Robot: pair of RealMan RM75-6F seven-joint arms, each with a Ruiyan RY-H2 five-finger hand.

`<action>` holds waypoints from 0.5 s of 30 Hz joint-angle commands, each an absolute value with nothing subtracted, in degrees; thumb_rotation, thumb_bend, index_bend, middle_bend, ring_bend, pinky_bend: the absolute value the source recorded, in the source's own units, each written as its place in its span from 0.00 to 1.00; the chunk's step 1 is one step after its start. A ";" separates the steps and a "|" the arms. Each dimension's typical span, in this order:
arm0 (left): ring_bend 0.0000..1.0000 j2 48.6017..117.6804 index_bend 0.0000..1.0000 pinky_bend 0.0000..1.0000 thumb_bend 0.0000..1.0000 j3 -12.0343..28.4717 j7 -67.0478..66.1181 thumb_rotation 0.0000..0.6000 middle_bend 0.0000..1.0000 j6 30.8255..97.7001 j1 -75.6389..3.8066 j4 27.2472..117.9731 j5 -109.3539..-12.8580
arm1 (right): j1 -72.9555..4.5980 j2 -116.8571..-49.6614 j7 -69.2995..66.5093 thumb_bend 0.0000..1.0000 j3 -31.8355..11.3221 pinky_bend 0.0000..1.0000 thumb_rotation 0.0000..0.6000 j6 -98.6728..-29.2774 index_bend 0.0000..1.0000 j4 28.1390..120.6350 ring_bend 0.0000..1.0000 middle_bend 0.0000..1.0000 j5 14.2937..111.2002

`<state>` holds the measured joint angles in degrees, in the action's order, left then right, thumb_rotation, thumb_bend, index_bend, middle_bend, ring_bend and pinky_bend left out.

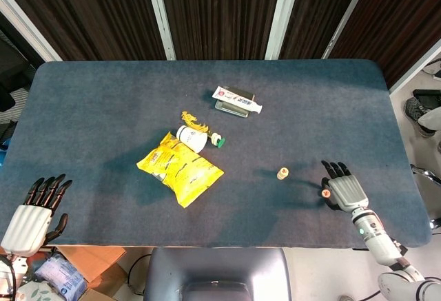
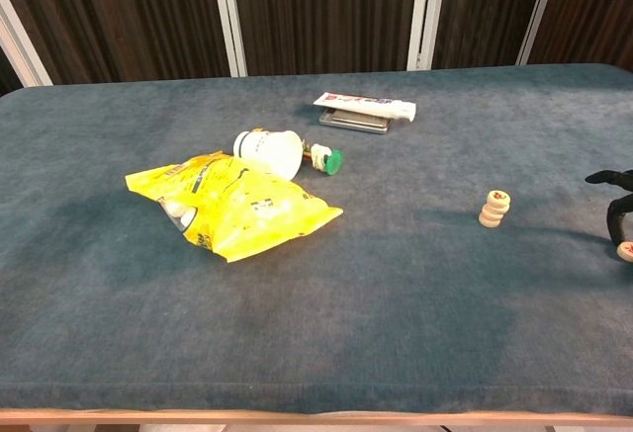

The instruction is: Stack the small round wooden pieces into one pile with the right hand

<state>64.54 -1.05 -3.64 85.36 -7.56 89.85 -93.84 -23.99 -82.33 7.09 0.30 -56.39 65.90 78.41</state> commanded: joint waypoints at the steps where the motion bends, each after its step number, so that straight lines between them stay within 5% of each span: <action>1: 0.02 64.51 0.00 0.03 0.52 -1.03 -3.60 1.00 0.00 85.34 -7.55 89.90 -93.76 | -23.98 -82.47 7.12 0.46 0.17 0.00 1.00 -56.54 0.61 65.89 0.00 0.01 78.53; 15: 0.02 64.55 0.00 0.03 0.52 -1.10 -3.59 1.00 0.00 85.23 -7.68 89.82 -93.99 | -26.71 -79.69 8.86 0.46 -4.75 0.00 1.00 -59.86 0.66 73.44 0.00 0.01 79.34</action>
